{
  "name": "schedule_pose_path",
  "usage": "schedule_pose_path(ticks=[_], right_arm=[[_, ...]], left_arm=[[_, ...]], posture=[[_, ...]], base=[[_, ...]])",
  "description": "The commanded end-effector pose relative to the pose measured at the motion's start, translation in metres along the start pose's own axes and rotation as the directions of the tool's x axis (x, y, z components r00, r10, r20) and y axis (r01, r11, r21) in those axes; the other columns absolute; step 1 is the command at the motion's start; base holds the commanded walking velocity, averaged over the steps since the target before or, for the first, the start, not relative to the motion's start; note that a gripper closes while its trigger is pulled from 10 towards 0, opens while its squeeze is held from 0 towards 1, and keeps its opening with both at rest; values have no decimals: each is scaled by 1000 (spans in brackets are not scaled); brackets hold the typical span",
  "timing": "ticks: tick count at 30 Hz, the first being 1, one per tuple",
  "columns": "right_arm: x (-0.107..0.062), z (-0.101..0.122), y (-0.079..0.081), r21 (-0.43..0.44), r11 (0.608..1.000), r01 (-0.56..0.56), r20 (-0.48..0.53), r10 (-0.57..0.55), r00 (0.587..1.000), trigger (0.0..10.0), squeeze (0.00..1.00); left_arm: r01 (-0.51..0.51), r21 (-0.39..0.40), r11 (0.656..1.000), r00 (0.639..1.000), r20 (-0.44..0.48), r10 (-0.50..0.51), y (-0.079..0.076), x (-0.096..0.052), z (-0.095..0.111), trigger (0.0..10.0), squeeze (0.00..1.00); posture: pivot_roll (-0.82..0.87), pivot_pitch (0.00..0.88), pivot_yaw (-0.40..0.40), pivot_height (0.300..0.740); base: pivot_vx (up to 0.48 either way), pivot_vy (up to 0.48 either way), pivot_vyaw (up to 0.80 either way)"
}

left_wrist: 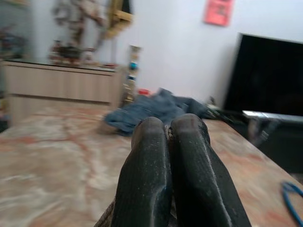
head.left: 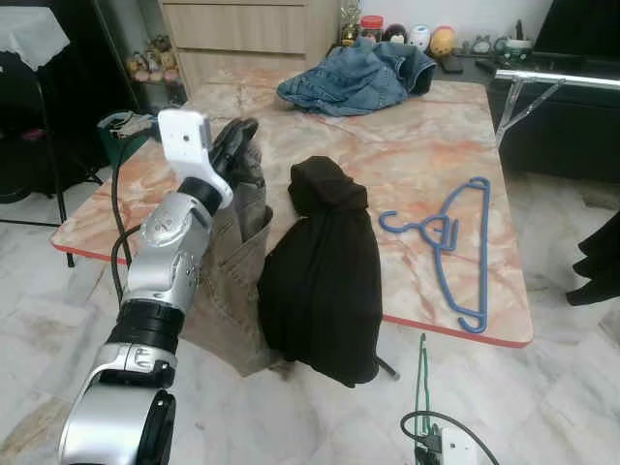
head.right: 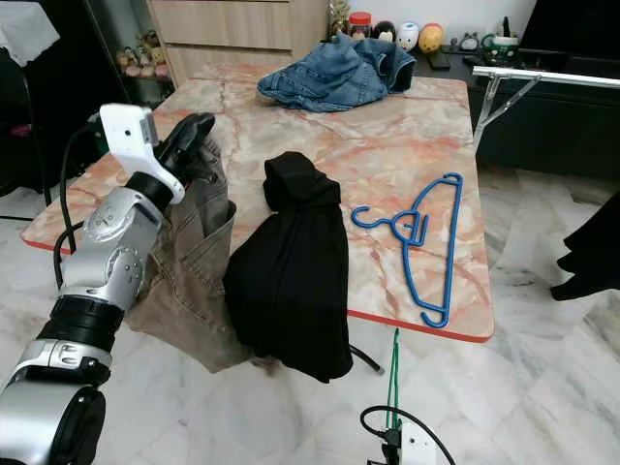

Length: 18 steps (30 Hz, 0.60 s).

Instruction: Hang hanger

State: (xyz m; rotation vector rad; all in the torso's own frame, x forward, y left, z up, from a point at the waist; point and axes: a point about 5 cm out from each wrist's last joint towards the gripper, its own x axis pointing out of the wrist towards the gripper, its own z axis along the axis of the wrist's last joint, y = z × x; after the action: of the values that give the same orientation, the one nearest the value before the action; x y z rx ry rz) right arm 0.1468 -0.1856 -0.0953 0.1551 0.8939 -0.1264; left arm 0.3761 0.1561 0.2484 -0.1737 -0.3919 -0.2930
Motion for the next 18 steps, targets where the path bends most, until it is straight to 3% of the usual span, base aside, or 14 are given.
schedule_pose_path(ticks=[1, 9, 18], right_arm=[[-2, -5, -2, 13, 1000, 8, -8, -8, 1000, 10000, 0], [-2, -4, -4, 16, 1000, 5, 1, -5, 1000, 10000, 0], [-1, -2, -2, 19, 1000, 5, 8, -5, 1000, 10000, 0]], left_arm=[[-38, 5, 999, 999, 22, 38, 7, 1, 8, 10000, 0], [-78, 46, 996, 996, 52, 75, 19, 1, 22, 10000, 0], [-115, 51, 992, 993, 19, 115, 29, -10, 14, 10000, 0]], posture=[[26, 3, 32, 740], [34, 14, 28, 740], [28, 22, 32, 740]], base=[[0, 0, 0], [0, 0, 0], [57, 0, 0]])
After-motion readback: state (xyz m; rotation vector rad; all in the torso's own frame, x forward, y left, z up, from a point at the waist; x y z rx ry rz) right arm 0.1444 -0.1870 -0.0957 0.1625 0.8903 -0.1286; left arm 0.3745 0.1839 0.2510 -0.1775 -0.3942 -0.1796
